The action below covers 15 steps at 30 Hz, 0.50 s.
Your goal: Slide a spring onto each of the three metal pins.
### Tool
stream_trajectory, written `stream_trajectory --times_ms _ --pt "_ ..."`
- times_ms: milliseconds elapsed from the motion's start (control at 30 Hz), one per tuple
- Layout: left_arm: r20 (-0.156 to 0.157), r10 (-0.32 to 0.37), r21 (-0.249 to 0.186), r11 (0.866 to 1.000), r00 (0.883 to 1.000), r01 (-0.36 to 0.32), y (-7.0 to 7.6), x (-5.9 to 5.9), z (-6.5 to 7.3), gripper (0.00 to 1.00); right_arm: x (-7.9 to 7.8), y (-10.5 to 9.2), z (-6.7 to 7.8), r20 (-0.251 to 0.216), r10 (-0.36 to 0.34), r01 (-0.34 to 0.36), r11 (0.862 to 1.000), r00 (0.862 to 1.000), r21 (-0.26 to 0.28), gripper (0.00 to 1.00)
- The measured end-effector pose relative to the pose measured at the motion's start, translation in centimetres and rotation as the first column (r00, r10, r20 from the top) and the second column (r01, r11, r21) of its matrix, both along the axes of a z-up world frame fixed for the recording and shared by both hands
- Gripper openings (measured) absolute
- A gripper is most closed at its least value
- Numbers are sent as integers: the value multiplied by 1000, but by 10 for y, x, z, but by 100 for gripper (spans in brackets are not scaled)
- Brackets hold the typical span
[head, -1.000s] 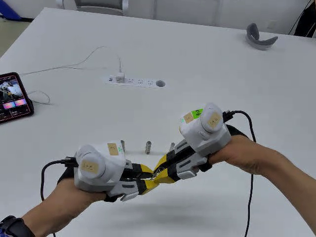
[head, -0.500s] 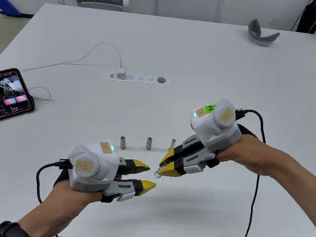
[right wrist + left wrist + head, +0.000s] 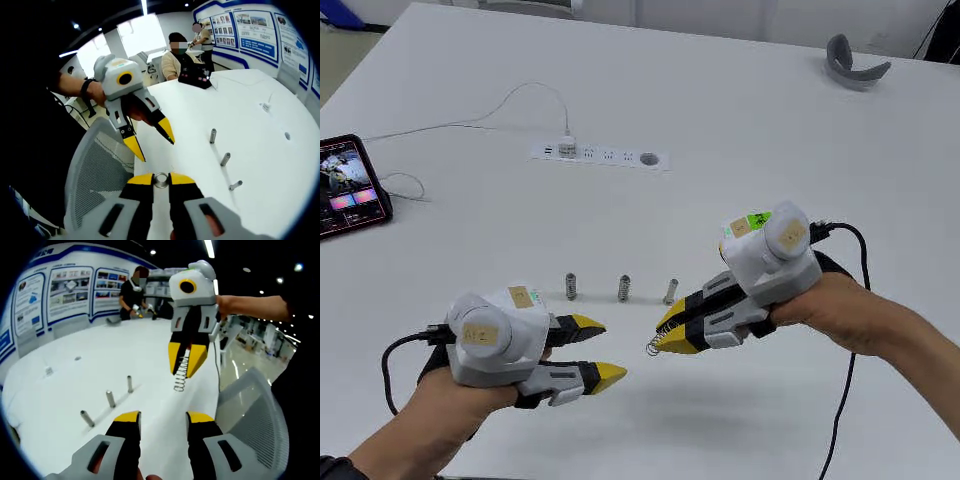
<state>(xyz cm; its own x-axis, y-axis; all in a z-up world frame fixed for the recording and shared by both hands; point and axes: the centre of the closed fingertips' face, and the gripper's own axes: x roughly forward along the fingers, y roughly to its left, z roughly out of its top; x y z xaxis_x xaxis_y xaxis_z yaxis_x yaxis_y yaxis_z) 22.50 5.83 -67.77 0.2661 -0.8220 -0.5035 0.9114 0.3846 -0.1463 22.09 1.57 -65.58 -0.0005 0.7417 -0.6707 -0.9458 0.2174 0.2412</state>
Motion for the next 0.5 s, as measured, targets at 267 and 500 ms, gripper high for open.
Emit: stream_trajectory --times_ms 267,500 --pt "-19 76 -3 997 997 -76 19 7 -6 42 14 -15 -12 27 -24 26 998 999 -62 12" --pt "-34 134 3 991 990 -134 36 12 -11 46 25 -25 -17 43 -30 34 995 999 -95 12"
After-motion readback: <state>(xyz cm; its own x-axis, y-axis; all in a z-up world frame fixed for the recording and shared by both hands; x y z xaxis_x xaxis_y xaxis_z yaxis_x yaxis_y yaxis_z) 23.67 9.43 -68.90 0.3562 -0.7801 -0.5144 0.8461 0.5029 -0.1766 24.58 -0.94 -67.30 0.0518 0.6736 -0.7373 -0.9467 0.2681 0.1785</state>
